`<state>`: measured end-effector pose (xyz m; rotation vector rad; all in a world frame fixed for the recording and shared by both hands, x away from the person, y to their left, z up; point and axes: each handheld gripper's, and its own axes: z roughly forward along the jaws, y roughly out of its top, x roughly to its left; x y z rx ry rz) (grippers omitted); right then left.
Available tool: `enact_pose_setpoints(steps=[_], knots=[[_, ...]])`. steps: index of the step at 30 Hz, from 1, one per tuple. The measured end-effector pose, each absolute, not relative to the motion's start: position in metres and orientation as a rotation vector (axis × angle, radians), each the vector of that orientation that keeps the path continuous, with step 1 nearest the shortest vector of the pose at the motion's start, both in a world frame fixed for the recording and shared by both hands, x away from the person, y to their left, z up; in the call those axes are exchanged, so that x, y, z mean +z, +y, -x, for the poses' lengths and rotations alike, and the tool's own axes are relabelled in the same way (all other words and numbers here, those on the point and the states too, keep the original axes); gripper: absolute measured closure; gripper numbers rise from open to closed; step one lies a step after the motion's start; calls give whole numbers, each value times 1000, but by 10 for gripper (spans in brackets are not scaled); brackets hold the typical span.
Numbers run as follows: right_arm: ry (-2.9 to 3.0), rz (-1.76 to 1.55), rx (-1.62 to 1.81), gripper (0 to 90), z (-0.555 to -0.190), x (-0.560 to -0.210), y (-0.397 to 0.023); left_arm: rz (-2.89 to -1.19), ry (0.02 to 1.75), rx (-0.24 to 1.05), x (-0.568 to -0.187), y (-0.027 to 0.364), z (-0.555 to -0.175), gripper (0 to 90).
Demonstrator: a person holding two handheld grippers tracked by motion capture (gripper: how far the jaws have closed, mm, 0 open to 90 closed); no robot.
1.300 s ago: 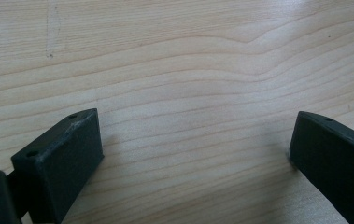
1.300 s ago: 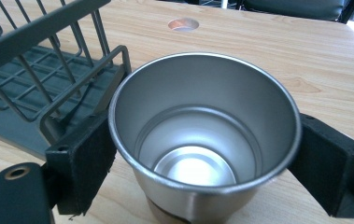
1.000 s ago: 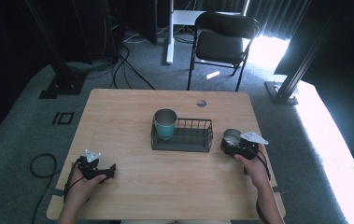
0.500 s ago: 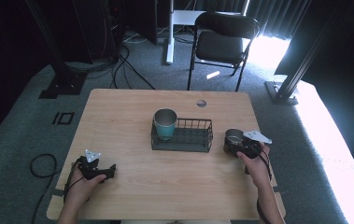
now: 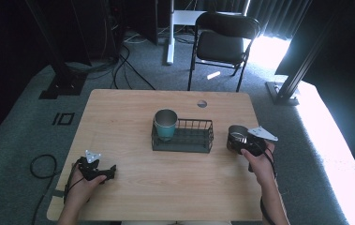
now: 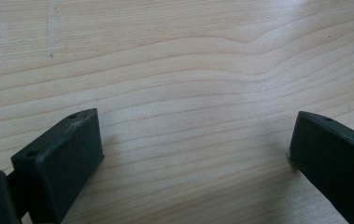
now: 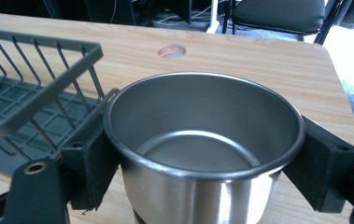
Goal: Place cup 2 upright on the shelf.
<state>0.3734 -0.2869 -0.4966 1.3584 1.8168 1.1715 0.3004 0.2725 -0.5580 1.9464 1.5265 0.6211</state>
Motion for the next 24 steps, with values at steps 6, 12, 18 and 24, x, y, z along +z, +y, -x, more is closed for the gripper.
enact_pose_setpoints(steps=[6, 12, 18, 24], knots=[[1806, -1346, 1194, 181, -374, -483, -285, -1946, 1527, 621, -558, 272, -300, 35], [1798, -1316, 1205, 182, -376, -468, -282, -1947, 1526, 621, -558, 272, -300, 34], [1802, -1292, 1223, 182, -378, -458, -275, -1945, 1527, 621, -558, 272, -300, 35], [1794, -1253, 1268, 182, -378, -441, -263, -1946, 1526, 621, -558, 272, -300, 35]])
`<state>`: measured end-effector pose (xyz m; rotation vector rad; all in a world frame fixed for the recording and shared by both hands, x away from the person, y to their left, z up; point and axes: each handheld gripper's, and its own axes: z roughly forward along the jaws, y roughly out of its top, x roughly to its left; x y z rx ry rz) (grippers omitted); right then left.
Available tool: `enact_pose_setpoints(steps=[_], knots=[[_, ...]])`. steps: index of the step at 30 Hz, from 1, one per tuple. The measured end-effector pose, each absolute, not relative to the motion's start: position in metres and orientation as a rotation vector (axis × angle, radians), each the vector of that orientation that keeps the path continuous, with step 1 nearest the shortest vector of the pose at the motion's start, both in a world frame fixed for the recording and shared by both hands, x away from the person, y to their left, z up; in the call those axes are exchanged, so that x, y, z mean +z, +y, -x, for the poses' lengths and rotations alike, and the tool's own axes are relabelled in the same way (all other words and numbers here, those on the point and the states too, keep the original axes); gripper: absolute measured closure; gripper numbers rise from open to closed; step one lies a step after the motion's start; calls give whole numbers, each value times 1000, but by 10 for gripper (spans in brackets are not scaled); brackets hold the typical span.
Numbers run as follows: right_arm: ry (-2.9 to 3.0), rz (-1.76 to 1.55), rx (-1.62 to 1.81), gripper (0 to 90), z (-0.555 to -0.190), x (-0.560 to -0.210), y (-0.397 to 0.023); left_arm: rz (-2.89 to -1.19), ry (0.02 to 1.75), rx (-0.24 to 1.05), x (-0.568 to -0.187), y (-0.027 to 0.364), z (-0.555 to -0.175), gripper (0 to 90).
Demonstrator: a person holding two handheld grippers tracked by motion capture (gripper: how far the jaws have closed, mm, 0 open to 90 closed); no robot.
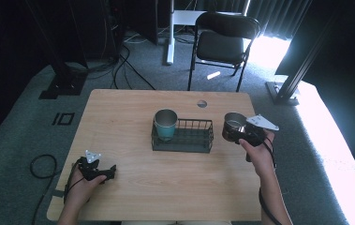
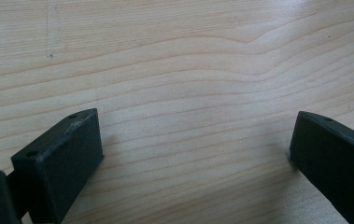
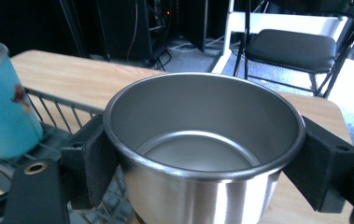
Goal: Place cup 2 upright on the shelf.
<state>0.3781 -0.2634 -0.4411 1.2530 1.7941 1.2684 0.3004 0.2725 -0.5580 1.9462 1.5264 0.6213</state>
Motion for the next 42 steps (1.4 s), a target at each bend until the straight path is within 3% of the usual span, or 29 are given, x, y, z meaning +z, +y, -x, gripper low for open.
enact_pose_setpoints(steps=[23, 42], knots=[[1834, -1101, 1365, 182, -389, -416, -208, -1947, 1525, 622, -558, 273, -300, 34], [1915, -1070, 1374, 182, -402, -445, -165, -1946, 1526, 623, -558, 272, -300, 35]])
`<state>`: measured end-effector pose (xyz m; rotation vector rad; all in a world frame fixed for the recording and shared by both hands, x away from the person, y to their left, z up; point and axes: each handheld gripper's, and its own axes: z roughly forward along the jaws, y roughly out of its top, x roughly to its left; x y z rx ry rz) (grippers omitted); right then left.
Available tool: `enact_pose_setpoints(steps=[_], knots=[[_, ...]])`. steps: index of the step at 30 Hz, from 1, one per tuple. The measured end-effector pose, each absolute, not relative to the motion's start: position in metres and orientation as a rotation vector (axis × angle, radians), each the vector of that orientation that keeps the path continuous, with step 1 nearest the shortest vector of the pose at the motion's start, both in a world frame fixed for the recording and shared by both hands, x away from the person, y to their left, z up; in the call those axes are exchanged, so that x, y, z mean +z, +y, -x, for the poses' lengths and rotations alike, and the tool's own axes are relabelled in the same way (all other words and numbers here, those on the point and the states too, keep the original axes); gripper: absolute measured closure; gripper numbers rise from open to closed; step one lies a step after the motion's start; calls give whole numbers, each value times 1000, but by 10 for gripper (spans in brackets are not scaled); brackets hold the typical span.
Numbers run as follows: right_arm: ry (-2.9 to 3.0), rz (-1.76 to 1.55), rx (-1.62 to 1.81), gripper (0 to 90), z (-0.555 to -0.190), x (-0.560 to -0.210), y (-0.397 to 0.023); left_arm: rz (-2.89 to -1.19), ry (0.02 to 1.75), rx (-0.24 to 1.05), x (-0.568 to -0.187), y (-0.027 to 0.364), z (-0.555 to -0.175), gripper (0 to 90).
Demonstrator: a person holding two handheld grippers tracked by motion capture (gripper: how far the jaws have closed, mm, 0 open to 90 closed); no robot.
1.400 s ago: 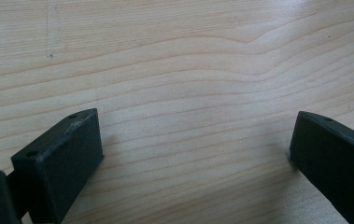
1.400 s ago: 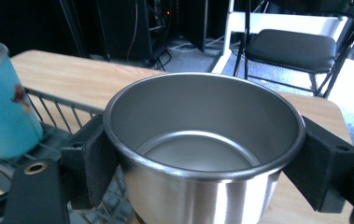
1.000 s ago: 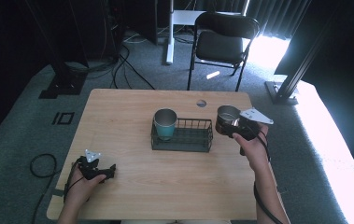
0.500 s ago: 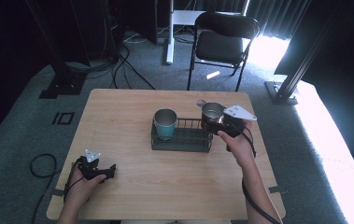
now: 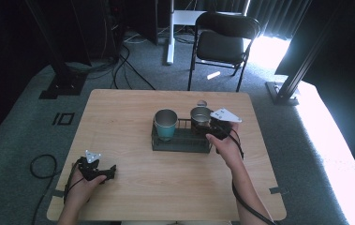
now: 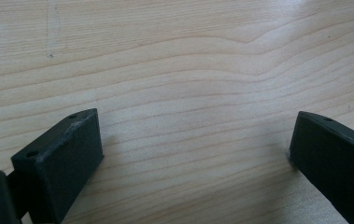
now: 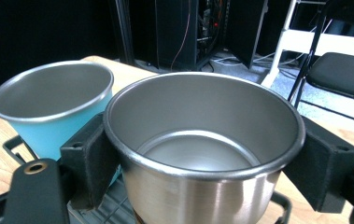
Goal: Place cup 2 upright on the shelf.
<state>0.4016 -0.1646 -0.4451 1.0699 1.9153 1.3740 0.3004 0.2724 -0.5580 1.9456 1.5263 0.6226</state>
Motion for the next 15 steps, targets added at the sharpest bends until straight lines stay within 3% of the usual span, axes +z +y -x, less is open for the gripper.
enact_pose_setpoints(steps=[15], knots=[[1931, -1119, 1351, 182, -407, -476, -148, -1946, 1526, 621, -558, 273, -300, 35]])
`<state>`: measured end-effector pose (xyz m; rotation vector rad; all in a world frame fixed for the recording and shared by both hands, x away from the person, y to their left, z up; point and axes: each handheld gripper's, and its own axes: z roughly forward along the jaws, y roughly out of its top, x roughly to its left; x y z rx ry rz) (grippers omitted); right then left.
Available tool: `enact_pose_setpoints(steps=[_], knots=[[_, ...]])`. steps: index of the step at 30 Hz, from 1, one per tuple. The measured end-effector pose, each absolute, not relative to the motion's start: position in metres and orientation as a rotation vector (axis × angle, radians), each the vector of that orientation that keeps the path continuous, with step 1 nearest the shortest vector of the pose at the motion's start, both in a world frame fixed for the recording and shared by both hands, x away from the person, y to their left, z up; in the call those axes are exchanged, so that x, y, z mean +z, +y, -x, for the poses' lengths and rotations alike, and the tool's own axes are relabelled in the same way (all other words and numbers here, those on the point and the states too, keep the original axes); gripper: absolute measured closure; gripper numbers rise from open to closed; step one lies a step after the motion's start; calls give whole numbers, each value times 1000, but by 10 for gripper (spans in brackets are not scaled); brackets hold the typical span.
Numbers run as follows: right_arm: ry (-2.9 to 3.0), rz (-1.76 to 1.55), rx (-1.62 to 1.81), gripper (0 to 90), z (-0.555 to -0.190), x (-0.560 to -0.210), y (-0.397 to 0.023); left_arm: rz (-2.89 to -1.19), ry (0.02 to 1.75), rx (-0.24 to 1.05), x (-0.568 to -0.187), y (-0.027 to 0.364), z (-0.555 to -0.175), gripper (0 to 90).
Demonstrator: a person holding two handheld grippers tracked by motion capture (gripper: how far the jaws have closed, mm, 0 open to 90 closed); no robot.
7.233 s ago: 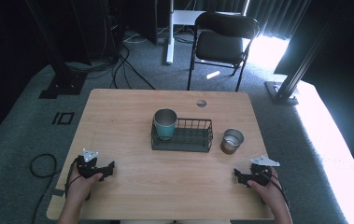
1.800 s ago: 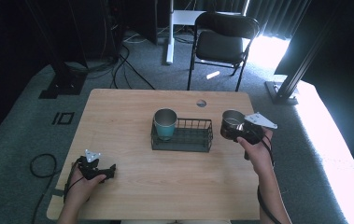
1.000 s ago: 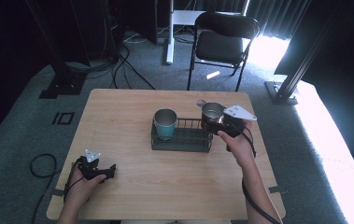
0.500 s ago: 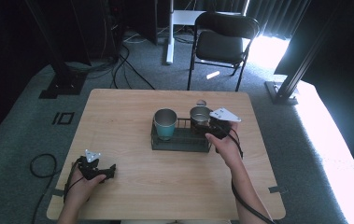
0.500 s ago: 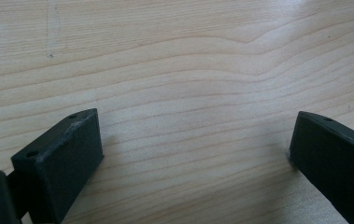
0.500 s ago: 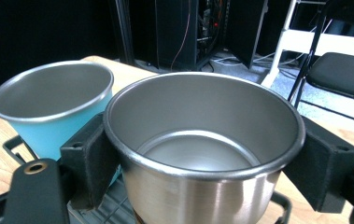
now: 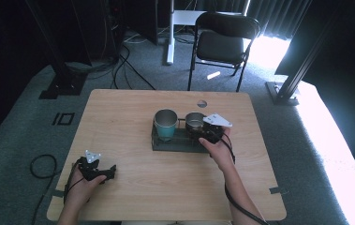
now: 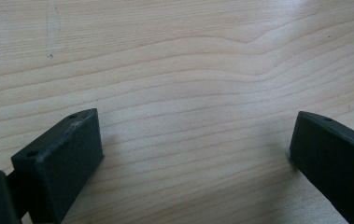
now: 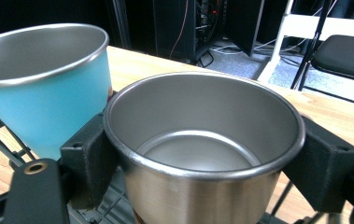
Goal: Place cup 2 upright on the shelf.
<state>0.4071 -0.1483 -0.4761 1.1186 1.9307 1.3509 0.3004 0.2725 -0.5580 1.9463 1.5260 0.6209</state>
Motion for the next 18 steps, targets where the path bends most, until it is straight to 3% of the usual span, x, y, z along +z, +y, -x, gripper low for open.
enact_pose_setpoints(steps=[18], knots=[[1969, -1140, 1274, 181, -406, -485, -145, -1946, 1526, 621, -558, 273, -300, 35]])
